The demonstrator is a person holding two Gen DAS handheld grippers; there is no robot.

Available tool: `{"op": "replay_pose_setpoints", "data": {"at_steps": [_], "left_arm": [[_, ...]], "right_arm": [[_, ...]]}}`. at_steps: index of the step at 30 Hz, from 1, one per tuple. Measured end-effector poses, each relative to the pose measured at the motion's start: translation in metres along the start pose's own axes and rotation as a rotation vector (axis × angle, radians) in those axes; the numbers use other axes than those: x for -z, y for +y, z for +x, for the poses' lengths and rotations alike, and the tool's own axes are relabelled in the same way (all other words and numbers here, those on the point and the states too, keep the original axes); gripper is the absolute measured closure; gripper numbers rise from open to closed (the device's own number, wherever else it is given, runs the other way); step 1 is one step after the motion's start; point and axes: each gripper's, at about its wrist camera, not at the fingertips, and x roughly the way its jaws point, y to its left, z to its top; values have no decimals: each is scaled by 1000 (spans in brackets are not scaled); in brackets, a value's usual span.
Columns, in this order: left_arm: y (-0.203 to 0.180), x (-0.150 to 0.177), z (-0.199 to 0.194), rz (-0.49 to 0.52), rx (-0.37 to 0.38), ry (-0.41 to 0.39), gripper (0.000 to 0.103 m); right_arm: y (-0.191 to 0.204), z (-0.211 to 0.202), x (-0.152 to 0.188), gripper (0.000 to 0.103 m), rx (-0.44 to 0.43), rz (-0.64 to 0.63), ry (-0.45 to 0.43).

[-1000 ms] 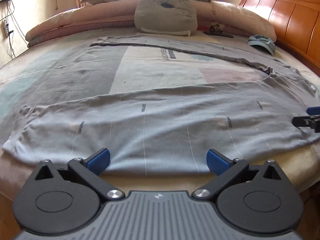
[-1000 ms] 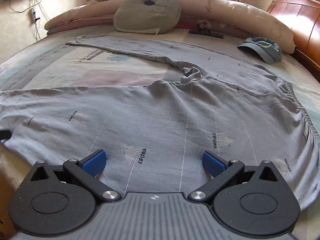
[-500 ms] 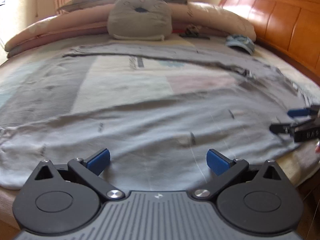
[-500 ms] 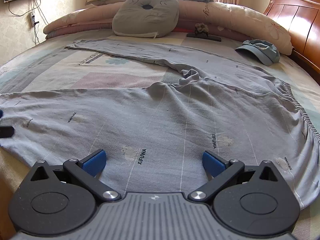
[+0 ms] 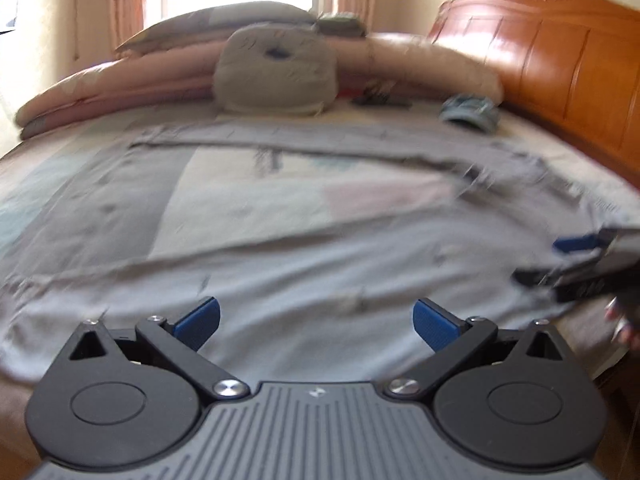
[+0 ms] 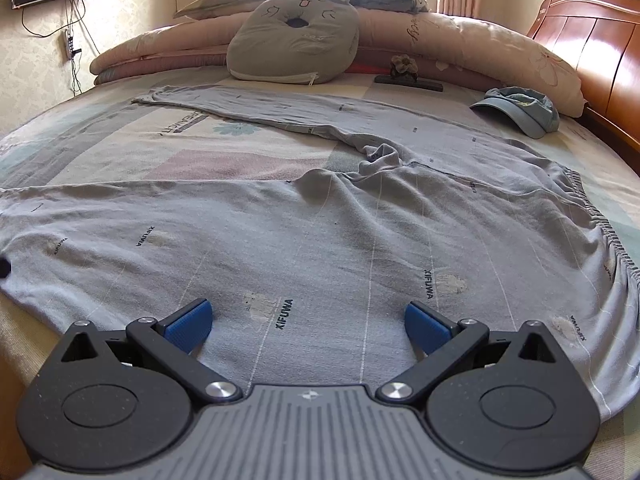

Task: Fold clothes

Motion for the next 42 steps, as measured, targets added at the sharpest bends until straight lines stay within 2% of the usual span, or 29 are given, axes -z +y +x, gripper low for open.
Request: {"op": "replay_pose_setpoints", "data": {"at_steps": [3, 7, 10, 12, 15, 18, 20, 22, 25, 27, 33, 38, 42], "left_arm": [[-8, -1, 16, 31, 13, 7, 1], [-8, 13, 41, 41, 1, 95, 1], [-4, 15, 36, 51, 29, 87, 1], [-1, 8, 33, 52, 33, 94, 1], [5, -8, 33, 61, 27, 57, 1], [12, -20, 43, 42, 41, 37, 1], [18, -25, 54, 11, 56, 63, 1], [23, -29, 61, -13, 68, 96, 1], [30, -35, 65, -23, 103, 137, 1], [33, -40, 66, -11, 124, 153, 1], [31, -59, 82, -16, 143, 171, 1], [12, -70, 100, -1, 149, 193, 1], [-3, -79, 101, 15, 110, 237, 1]], "right_arm": [[0, 0, 1, 0, 1, 0, -3], [1, -2, 5, 0, 9, 2, -36], [4, -4, 7, 0, 25, 8, -52], [5, -6, 5, 0, 32, 17, -42], [-7, -10, -9, 0, 12, 74, -33], [-29, -10, -27, 0, 88, 109, -61], [-44, -1, -33, 0, 194, 126, -27], [-60, 12, -30, 0, 297, 174, 53], [-71, 17, -22, 0, 299, 263, 63], [-65, 21, -27, 0, 328, 251, 97], [-69, 30, -44, 0, 312, 271, 210], [-72, 22, -42, 0, 260, 238, 201], [-78, 16, -47, 0, 211, 187, 181]]}}
